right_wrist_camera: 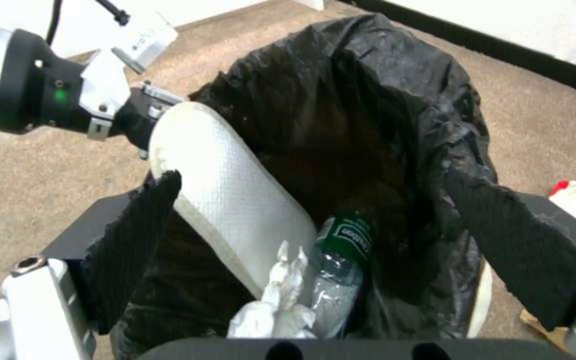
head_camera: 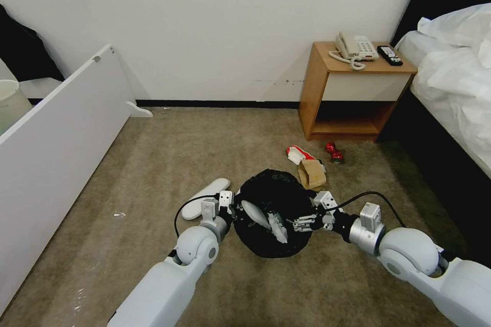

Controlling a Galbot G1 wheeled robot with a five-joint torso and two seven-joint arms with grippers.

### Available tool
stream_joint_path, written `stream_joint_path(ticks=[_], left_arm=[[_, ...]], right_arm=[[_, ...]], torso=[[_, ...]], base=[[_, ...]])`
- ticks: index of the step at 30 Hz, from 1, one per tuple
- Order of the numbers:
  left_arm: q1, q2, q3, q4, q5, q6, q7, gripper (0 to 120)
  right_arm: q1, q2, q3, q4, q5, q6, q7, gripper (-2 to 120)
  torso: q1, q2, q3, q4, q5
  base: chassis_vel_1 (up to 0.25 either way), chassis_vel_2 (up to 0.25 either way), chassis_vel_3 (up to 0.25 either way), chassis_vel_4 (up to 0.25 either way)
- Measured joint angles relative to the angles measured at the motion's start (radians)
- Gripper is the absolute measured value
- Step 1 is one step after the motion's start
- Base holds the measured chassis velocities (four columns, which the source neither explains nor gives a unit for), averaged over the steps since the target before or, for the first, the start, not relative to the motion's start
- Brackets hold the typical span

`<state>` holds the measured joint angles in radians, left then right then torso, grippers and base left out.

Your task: Pick up the trash bin, then pick up the garbage from the floor and place it into the trash bin.

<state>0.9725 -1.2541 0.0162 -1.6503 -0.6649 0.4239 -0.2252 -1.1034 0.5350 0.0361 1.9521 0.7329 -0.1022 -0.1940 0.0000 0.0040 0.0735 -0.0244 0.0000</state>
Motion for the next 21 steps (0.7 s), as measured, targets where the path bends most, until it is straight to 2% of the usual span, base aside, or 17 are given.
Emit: stream_joint_path(ticks=[9,13,14,16,17,20,21], left_arm=[[0.011,0.008,-0.001,-0.010,-0.012,0.007,-0.008,0],[0.024,0.019,-0.019,-0.001,-0.013,0.006,-0.011,0],[0.032,0.027,-0.037,0.004,-0.013,0.003,-0.011,0],[0.051,0.050,-0.103,0.005,-0.022,0.000,-0.011,0],[0.051,0.050,-0.103,0.005,-0.022,0.000,-0.011,0],[0.069,0.086,-0.194,-0.034,-0.068,0.005,-0.035,0],[0.069,0.086,-0.194,-0.034,-0.068,0.005,-0.035,0]], right_arm=[[0.000,0.021,0.004,-0.019,-0.012,0.008,0.000,100],[0.015,0.029,0.034,-0.011,-0.011,0.018,0.005,100],[0.021,0.027,0.046,-0.002,-0.003,0.022,0.015,100],[0.037,0.023,0.076,0.016,0.015,0.045,0.078,100],[0.037,0.023,0.076,0.016,0.015,0.045,0.078,100],[0.038,0.034,0.122,0.033,0.026,0.079,0.223,100],[0.038,0.034,0.122,0.033,0.026,0.079,0.223,100]], torso=[[0.000,0.000,0.000,0.0000,0.0000],[0.000,0.000,0.000,-0.0001,-0.0002],[0.000,0.000,0.000,-0.0002,-0.0003],[0.000,0.000,0.000,0.0000,-0.0004],[0.000,0.000,0.000,0.0000,-0.0004],[0.000,0.000,0.000,0.0000,-0.0002],[0.000,0.000,0.000,0.0000,-0.0002]], base=[[0.000,0.000,0.000,0.000],[0.000,0.000,0.000,0.000],[0.000,0.000,0.000,0.000],[0.000,0.000,0.000,0.000],[0.000,0.000,0.000,0.000],[0.000,0.000,0.000,0.000],[0.000,0.000,0.000,0.000]])
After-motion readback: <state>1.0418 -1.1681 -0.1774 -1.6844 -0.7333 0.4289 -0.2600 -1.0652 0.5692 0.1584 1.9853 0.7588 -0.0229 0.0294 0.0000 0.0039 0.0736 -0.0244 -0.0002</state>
